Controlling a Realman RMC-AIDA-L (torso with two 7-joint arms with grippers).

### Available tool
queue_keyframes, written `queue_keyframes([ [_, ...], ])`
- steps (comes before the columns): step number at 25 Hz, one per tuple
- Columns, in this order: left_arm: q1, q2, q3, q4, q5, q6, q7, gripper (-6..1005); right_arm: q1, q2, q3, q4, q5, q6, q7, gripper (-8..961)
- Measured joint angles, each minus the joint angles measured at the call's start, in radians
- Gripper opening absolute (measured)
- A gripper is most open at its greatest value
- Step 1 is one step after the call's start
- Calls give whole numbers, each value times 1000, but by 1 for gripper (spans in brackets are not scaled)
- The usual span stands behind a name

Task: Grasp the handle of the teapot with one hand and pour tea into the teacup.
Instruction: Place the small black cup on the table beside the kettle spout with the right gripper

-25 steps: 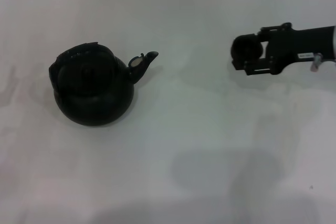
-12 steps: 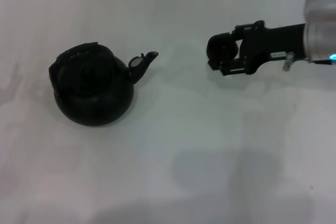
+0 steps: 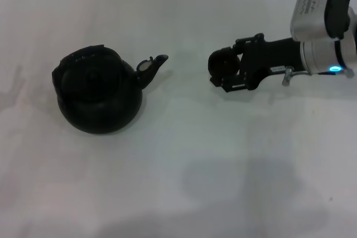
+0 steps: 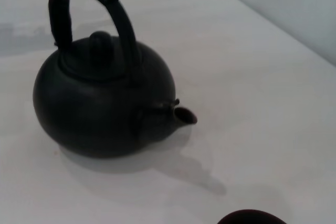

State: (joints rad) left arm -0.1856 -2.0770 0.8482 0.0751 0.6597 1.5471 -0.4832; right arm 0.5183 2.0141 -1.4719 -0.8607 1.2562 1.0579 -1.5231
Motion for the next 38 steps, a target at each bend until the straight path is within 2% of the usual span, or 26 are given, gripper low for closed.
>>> queue_keyframes([
  [12,-8,0,3,0,0,-9,0,839,16,0,-91,59,3,-117,-4,781],
  [38,-1,0,3,-2,0,-9,0,838,14,0,-113,97,-31,-177,-5,812],
])
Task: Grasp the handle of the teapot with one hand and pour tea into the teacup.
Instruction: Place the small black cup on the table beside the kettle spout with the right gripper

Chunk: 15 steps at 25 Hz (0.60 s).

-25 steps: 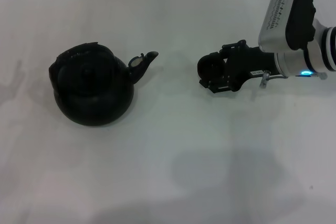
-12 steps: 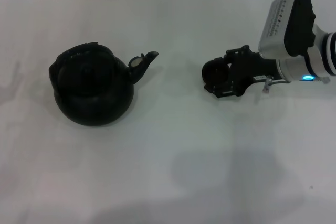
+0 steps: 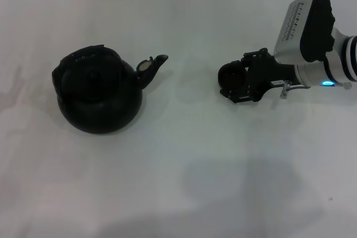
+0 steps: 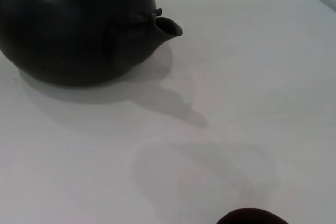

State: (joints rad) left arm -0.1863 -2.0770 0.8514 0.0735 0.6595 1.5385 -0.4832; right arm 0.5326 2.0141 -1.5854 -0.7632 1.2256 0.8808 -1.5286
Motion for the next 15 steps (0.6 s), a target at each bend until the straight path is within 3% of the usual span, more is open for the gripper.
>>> queue_keyframes([
  [15,-2,0,0,0,0,0,0,837,0,0,4,-6,12,34,4,829],
])
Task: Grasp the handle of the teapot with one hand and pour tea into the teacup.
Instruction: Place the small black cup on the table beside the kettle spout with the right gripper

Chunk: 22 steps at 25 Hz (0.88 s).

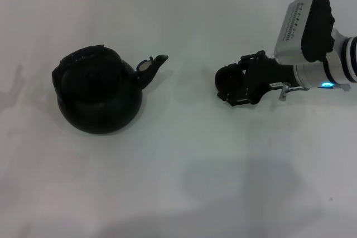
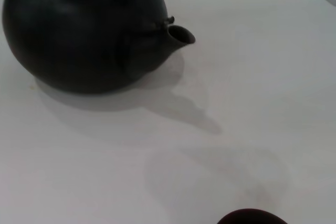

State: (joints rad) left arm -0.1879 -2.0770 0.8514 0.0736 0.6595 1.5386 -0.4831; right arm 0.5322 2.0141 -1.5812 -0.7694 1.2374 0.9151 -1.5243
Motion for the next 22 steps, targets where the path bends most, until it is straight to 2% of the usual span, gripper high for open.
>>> queue_keyframes([
  [22,3,0,0,-2,0,0,-4,836,5,-1,2,12,6,-9,28,855],
])
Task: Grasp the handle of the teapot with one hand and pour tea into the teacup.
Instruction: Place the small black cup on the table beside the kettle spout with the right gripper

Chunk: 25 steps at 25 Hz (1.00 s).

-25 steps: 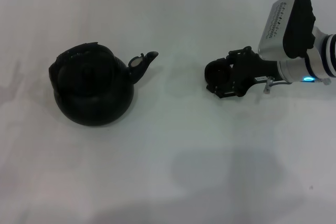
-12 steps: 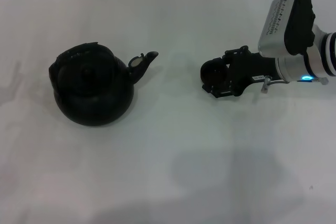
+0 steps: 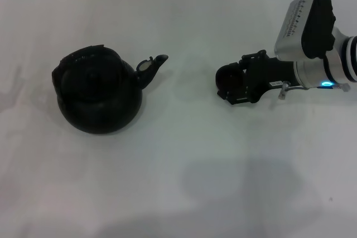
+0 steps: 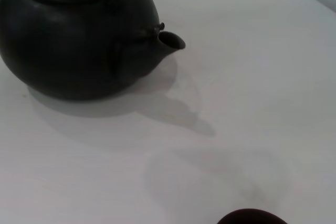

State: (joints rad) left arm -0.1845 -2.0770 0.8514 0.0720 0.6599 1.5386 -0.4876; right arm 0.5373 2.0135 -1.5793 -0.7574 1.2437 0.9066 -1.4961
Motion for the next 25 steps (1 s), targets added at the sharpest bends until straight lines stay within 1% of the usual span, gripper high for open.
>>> queue_keyframes([
  [3,-1,0,0,0,2,0,-1,836,11,-1,-2,13,-7,-6,11,858],
  [14,-1,0,0,0,5,0,-2,835,12,1,-4,18,-7,-11,8,870],
  [21,0,0,0,0,10,0,-2,834,12,1,5,6,3,15,13,872],
  [25,0,0,0,0,10,0,-1,834,2,-1,35,-15,12,42,7,874],
])
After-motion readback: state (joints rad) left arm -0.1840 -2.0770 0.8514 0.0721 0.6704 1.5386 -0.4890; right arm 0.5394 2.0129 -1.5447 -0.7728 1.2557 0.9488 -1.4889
